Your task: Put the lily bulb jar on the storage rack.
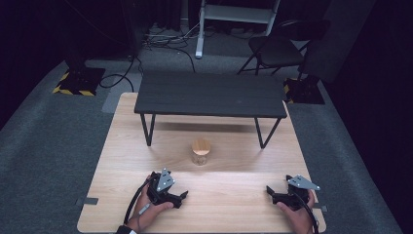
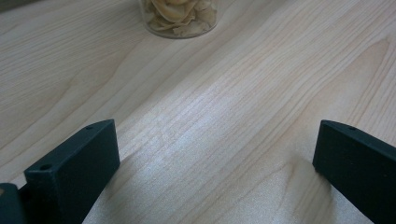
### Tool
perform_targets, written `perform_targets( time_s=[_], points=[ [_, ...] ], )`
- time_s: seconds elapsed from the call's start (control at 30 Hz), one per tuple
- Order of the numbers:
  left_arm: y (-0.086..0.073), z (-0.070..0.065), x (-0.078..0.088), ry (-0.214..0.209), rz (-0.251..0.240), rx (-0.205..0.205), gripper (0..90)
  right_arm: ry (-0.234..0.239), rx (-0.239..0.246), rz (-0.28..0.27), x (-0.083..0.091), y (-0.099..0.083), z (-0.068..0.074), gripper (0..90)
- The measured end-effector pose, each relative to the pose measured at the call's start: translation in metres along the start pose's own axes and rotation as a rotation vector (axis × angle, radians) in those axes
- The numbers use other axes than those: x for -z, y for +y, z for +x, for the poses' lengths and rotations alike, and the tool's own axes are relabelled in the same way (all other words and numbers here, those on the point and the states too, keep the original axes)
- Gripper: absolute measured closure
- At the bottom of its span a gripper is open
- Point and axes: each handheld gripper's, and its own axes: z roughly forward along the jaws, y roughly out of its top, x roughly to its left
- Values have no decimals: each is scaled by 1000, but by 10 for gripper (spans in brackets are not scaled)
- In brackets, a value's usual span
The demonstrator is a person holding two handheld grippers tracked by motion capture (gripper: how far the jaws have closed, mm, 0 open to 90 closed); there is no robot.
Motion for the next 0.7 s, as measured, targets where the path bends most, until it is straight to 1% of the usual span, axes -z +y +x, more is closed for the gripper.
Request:
perform_targets(
  time_s=[0.13, 0.2, 0.23, 0.27, 0.3, 0.33, 0.37, 0.4, 0.43, 0.47, 0.5, 0.6, 0.67, 0.7],
  points=[
    [5, 1, 0, -2, 18, 6, 7, 0, 0, 0, 0, 0, 0, 0],
    [8, 1, 0, 2, 21, 1, 10, -1, 0, 0, 0, 0, 0, 0],
    [12, -1, 1, 19, 20, -28, 15, -1, 0, 0, 0, 0, 0, 0],
    [15, -1, 2, 28, 17, -40, 16, -1, 0, 0, 0, 0, 0, 0],
    [15, -1, 2, 28, 17, -40, 14, -1, -1, 0, 0, 0, 0, 0],
    [20, 1, 3, 23, 15, -36, 14, -1, -1, 0, 0, 0, 0, 0],
    [27, 5, 4, 23, -2, -28, 10, -2, -1, 0, 0, 0, 0, 0],
    [27, 5, 4, 23, -2, -28, 12, -2, -1, 0, 0, 0, 0, 0],
    [34, 10, 3, 15, -11, -22, 10, -2, -2, 0, 0, 0, 0, 0],
    [38, 12, 2, 10, -13, -18, 11, -2, -1, 0, 0, 0, 0, 0],
    [38, 12, 2, 10, -13, -18, 11, -2, -1, 0, 0, 0, 0, 0],
    [47, 17, -4, 1, -18, -8, 12, -2, -1, 0, 0, 0, 0, 0],
    [53, 18, -8, 4, -16, 1, 14, -2, -1, 0, 0, 0, 0, 0],
    [54, 19, -9, 5, -25, 5, 17, -2, -2, 0, 0, 0, 1, 0]
  ],
)
